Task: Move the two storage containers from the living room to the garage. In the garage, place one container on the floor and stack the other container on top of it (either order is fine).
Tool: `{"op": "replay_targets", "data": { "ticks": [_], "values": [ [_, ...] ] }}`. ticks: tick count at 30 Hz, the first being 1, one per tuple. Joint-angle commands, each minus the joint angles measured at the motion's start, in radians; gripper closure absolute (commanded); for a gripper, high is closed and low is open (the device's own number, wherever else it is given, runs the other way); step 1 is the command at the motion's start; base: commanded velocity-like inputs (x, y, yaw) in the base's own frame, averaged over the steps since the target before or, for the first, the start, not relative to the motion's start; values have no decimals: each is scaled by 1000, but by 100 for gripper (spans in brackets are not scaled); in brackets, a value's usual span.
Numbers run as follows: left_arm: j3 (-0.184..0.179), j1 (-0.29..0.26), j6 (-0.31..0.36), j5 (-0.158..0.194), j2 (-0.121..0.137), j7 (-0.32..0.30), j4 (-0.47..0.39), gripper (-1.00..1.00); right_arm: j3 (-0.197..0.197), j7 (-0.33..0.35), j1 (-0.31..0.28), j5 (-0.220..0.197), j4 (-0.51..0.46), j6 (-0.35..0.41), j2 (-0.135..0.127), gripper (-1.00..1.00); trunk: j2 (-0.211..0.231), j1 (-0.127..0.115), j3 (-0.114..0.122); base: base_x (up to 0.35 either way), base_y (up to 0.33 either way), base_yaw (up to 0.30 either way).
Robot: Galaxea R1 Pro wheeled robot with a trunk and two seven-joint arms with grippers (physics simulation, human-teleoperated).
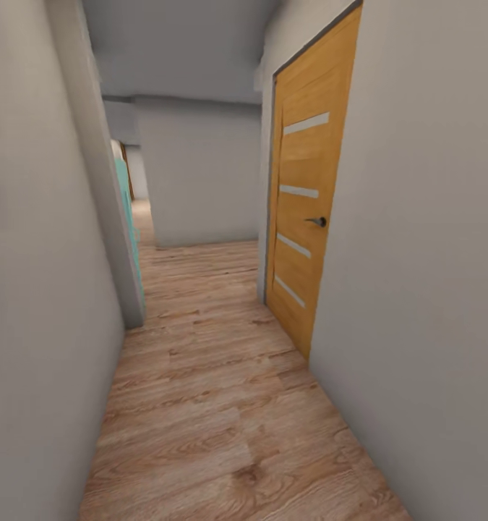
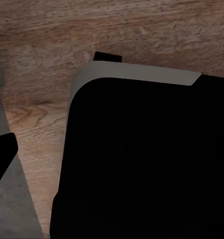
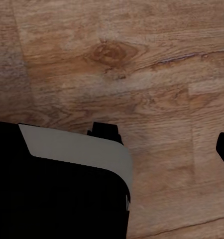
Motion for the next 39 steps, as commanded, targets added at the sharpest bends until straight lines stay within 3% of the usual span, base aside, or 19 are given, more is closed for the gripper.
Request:
{"op": "replay_targets", "data": {
  "ticks": [1,20,39],
  "values": [
    [2,0,-1,6,0,1,-1,-100,6,-7,-1,9,3,-3,0,-100,0,0,-1,285,0,189],
    [2,0,5,8,-1,1,2,-100,12,-7,-1,21,3,-2,-11,-100,0,0,-1,318,0,14],
    [1,0,11,8,-1,1,4,-100,13,-11,-1,20,3,0,-4,-100,0,0,-1,322,0,0]
  ]
}}
